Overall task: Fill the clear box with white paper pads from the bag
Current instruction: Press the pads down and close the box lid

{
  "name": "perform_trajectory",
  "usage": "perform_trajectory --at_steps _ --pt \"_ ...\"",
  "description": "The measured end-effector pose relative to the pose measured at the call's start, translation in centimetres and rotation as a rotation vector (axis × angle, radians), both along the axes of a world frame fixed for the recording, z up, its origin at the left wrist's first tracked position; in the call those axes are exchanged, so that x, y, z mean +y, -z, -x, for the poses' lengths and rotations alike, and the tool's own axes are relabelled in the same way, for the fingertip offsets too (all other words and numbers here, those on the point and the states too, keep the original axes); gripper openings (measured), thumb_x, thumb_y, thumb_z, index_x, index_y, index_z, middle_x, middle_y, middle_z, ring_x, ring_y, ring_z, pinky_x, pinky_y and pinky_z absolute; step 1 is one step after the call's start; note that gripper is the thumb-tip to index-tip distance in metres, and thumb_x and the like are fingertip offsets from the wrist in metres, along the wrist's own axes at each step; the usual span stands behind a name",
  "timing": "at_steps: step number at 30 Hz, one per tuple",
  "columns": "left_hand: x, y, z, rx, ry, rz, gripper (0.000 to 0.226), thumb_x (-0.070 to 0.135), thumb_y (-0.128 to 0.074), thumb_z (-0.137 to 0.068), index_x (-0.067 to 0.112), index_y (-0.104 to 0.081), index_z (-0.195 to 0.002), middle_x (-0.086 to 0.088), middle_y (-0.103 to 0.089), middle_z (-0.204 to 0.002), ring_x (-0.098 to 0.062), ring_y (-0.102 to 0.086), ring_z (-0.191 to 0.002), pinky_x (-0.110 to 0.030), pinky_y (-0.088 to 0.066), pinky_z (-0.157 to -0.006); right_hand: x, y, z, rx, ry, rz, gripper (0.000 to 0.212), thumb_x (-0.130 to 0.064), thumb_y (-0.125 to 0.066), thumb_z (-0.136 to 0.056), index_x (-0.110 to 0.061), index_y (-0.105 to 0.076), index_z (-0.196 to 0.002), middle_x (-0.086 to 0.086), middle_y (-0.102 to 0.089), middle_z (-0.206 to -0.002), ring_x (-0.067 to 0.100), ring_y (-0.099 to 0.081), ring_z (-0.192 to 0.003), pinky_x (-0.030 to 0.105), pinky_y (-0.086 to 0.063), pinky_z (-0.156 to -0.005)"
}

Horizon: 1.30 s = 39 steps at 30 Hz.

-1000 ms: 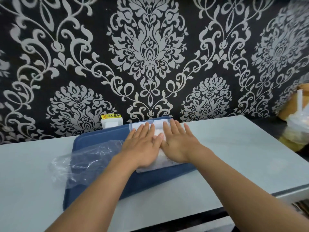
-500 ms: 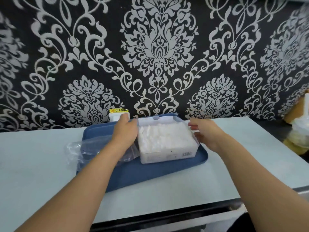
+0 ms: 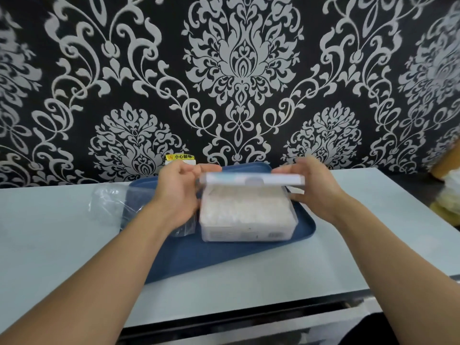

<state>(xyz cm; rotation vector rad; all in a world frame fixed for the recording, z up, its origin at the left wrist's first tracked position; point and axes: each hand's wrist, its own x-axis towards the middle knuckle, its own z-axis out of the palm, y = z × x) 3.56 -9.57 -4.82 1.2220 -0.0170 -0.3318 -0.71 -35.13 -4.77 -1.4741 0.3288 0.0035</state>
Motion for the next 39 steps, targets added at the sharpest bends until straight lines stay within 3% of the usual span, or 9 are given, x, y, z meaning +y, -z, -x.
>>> perform_trajectory --at_steps 3,5,10,16,22,27,31,33,39 --pt "-0.8 0.5 0.8 -0.171 0.141 -0.389 0.041 0.044 -0.046 -0.093 0.023 -0.077 -0.077 -0.003 -0.073 -0.109 -0.024 -0.059 -0.113 -0.040 -0.045 -0.096 1.8 0.0 1.4 -0.065 -0.177 0.467 0.030 -0.030 -0.062 -0.095 -0.014 -0.069 -0.120 0.005 -0.066 -0.128 0.022 -0.065 -0.110 0.037 -0.049 -0.102" --pt "-1.5 1.2 2.0 -0.423 0.226 -0.794 0.019 0.051 -0.057 -0.092 0.037 -0.068 -0.099 0.008 -0.051 -0.144 -0.017 -0.040 -0.139 -0.042 -0.031 -0.113 2.4 0.6 2.2 -0.141 -0.283 0.739 0.042 -0.039 -0.063 -0.096 -0.027 -0.061 -0.136 -0.009 -0.052 -0.147 0.005 -0.050 -0.131 0.030 -0.036 -0.115" --pt "-1.8 1.7 4.2 -0.769 0.281 -1.279 0.049 0.046 -0.030 -0.105 0.035 -0.031 -0.153 0.010 0.004 -0.169 -0.018 0.016 -0.154 -0.049 -0.001 -0.123 3.2 1.5 3.2 -0.195 -0.407 1.267 0.060 -0.064 -0.025 -0.099 -0.040 -0.026 -0.155 -0.011 -0.008 -0.167 0.016 0.011 -0.154 0.049 -0.004 -0.125" --pt "-2.8 2.3 4.2 -0.890 0.169 -1.375 0.050 0.031 -0.023 -0.108 0.026 -0.024 -0.158 -0.002 -0.020 -0.167 -0.022 -0.004 -0.155 -0.032 0.004 -0.123 5.7 2.2 3.3 -0.239 -0.270 1.551 0.058 -0.048 -0.006 -0.102 -0.037 -0.021 -0.157 -0.008 -0.023 -0.165 0.021 -0.016 -0.154 0.044 -0.017 -0.123" --pt "-1.0 0.5 3.1 -0.902 0.126 -1.372 0.059 0.049 -0.036 -0.103 0.025 -0.028 -0.156 0.000 -0.019 -0.167 -0.025 -0.010 -0.155 -0.044 -0.012 -0.125 6.3 1.2 2.6 -0.304 -0.248 1.538 0.052 -0.049 -0.018 -0.105 -0.031 -0.042 -0.148 -0.006 -0.028 -0.163 0.018 -0.018 -0.153 0.055 -0.008 -0.123" --pt "9.0 -2.8 0.3 -0.612 0.073 -1.656 0.104 0.062 -0.071 -0.055 0.042 -0.032 -0.150 0.005 -0.023 -0.163 -0.030 -0.017 -0.151 -0.062 -0.020 -0.118 12.5 -1.6 3.1 -0.574 -0.251 1.118 0.039 -0.039 -0.054 -0.100 -0.017 -0.062 -0.131 -0.002 -0.061 -0.135 0.017 -0.056 -0.123 0.034 -0.043 -0.105" --pt "16.8 1.3 1.9 -0.529 -0.125 -1.426 0.034 0.034 -0.082 -0.070 0.035 -0.070 -0.103 0.000 -0.067 -0.116 -0.029 -0.064 -0.108 -0.040 -0.052 -0.094 19.3 -0.9 2.0 -0.391 -0.573 1.282 0.079 -0.050 -0.076 -0.079 -0.024 -0.043 -0.146 -0.002 -0.045 -0.150 0.020 -0.049 -0.132 0.039 -0.045 -0.105" --pt "19.5 2.0 3.7 -0.568 -0.401 -1.290 0.007 0.025 -0.076 -0.084 0.028 -0.076 -0.091 0.003 -0.074 -0.102 -0.022 -0.069 -0.091 -0.033 -0.053 -0.086 22.7 -0.7 1.0 -0.426 -0.574 1.239 0.072 -0.039 -0.079 -0.079 -0.022 -0.049 -0.142 0.003 -0.048 -0.147 0.023 -0.050 -0.130 0.040 -0.045 -0.105" --pt "30.7 0.9 11.4 -0.734 -0.723 -1.078 0.004 0.014 -0.076 -0.083 0.016 -0.073 -0.084 0.001 -0.071 -0.096 -0.016 -0.068 -0.090 -0.034 -0.059 -0.076 35.5 -2.2 1.5 -0.637 -0.636 0.953 0.058 -0.029 -0.079 -0.083 -0.019 -0.057 -0.136 0.002 -0.053 -0.137 0.022 -0.055 -0.121 0.034 -0.045 -0.104"
